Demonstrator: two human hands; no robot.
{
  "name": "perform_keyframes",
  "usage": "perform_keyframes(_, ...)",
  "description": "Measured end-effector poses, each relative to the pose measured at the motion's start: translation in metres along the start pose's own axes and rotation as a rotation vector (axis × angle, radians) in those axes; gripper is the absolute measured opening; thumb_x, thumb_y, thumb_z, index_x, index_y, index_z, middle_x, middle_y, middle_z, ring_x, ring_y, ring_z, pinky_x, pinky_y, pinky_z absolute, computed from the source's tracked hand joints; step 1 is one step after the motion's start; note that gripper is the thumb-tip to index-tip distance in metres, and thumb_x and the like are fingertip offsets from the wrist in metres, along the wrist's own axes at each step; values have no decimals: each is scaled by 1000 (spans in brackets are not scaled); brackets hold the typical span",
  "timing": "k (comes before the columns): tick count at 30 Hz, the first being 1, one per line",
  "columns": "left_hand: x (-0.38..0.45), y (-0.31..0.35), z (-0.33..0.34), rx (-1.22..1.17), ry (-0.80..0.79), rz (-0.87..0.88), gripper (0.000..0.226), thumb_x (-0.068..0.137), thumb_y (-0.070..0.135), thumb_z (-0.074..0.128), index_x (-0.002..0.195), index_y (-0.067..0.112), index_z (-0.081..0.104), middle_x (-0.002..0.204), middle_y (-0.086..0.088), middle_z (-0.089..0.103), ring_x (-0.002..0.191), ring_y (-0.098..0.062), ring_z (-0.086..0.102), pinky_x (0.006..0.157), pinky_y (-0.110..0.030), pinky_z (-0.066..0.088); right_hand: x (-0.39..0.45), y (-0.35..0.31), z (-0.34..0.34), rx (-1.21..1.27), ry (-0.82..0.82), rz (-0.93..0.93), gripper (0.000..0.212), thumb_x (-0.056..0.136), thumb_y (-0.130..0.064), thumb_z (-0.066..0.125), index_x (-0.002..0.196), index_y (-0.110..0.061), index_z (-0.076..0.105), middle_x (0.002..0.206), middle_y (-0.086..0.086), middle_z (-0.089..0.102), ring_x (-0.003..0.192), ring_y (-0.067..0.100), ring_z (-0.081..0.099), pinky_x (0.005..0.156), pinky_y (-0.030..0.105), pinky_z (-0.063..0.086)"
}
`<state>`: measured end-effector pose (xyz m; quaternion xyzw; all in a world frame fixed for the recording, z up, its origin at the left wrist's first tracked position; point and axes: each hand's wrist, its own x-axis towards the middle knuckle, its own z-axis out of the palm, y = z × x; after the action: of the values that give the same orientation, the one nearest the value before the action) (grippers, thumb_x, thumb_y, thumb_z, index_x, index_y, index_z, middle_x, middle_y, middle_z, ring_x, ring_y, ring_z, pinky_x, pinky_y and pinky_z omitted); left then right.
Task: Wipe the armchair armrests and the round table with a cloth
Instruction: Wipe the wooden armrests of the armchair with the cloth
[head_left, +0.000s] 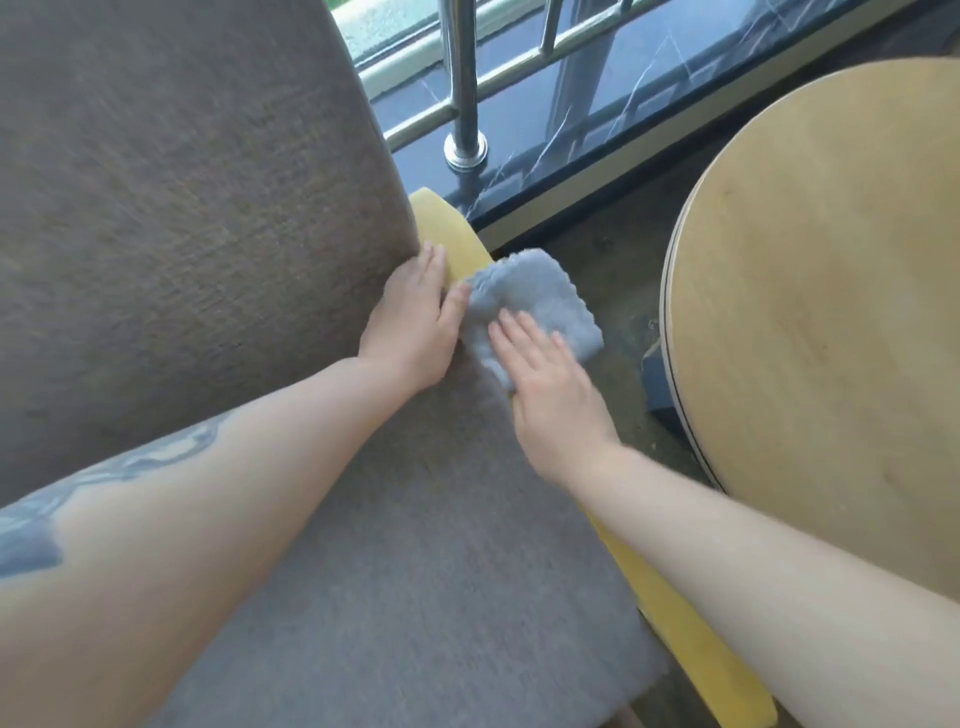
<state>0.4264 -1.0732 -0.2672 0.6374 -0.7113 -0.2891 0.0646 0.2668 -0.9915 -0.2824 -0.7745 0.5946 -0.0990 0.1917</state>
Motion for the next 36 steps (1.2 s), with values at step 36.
perform_keyframes(36, 12, 18, 19, 156, 51, -80, 61, 101, 40, 23, 152, 9, 12, 161, -6, 4, 147, -21, 3, 118, -39, 6, 25, -38, 5, -91, -121, 119, 66, 94, -13, 33, 153, -11, 4, 162, -1, 3, 148, 16, -4, 119, 37, 2)
